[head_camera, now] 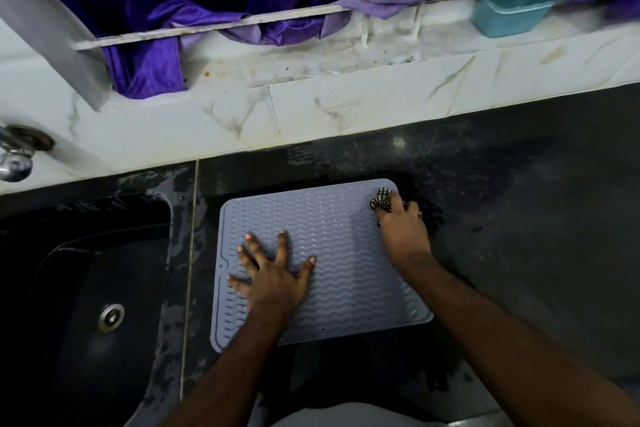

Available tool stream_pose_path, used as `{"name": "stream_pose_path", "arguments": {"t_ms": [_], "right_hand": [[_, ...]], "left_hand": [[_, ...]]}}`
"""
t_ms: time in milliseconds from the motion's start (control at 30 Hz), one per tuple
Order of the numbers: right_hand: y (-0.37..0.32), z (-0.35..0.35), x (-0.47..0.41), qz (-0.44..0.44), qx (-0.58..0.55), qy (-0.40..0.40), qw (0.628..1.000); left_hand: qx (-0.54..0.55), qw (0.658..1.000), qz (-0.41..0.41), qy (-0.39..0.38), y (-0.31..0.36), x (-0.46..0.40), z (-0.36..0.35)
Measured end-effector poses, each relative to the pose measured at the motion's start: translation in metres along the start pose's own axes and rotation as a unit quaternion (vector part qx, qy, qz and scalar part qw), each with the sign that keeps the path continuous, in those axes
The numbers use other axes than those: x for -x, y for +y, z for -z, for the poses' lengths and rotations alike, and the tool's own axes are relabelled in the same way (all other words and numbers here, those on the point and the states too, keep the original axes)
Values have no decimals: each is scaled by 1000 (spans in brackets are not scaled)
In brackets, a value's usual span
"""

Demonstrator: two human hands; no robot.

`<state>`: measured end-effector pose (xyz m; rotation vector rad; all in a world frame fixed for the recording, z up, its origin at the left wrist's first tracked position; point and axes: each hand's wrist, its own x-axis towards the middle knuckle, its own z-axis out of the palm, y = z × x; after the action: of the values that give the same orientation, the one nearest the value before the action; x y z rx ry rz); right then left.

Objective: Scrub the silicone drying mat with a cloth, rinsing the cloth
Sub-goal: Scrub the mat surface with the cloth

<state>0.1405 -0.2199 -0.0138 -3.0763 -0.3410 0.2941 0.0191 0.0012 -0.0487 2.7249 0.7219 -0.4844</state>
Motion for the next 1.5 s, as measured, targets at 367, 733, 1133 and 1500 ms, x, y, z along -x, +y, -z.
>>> {"name": "stream_pose_path", "arguments": {"t_ms": [367,733,1133,1500], "right_hand": [[19,12,10,-52,32,-32,998],[15,10,26,-64,0,-44,997],[-98,7,32,87,-15,-19,996],[-203,-11,30,223,-47,6,974]], "left_hand": [[-20,1000,10,-6,31,-3,0],[-24,997,-76,8,52,-4,-5],[-6,997,-47,53,-31,5,15],[29,995,-86,44,-109,6,21]]}}
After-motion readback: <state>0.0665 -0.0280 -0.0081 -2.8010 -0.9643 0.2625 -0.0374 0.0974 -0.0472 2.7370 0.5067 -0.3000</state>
